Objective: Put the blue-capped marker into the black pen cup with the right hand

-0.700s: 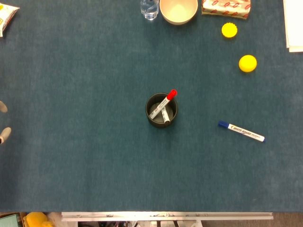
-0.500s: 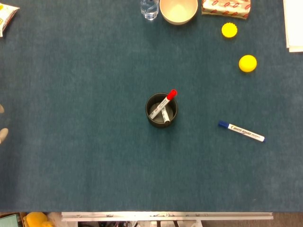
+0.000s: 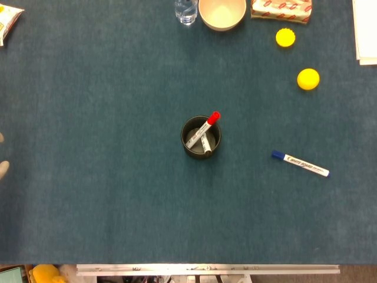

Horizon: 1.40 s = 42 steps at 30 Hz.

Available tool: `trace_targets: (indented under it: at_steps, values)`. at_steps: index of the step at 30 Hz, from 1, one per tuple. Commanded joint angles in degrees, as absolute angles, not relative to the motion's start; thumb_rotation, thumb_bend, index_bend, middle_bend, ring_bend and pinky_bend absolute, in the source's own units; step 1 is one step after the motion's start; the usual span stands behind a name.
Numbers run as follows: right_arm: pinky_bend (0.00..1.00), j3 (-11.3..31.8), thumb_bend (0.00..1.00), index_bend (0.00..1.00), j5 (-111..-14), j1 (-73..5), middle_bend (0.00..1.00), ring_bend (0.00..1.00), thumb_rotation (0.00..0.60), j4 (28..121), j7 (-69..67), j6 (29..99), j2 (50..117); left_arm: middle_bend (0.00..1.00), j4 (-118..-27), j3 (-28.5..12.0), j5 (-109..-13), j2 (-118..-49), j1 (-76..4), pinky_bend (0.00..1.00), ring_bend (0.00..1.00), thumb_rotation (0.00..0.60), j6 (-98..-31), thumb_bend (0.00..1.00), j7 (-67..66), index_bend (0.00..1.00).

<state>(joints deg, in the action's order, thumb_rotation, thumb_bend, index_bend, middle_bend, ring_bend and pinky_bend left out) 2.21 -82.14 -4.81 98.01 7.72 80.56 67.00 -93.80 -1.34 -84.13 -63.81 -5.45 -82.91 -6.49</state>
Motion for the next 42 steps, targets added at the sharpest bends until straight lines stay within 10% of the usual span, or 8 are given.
trace_targets:
  at_steps: [1,42]
  values:
    - [0.25,2.19,0.14,0.36,-81.12,-4.38,0.25,0.16,0.6,99.27,10.12,81.02,68.08,0.36,-93.7,-1.34,-83.94,-63.8,-5.54,0.44,0.27,0.6,-82.64,0.15,-6.4,0.46]
    - [0.24,1.79,0.14,0.36,-73.89,-7.8,0.25,0.16,0.6,103.77,36.89,80.12,80.39,0.36,-94.43,-1.53,-82.62,-62.03,-4.3,0.45,0.28,0.6,-82.99,0.15,-4.36,0.46]
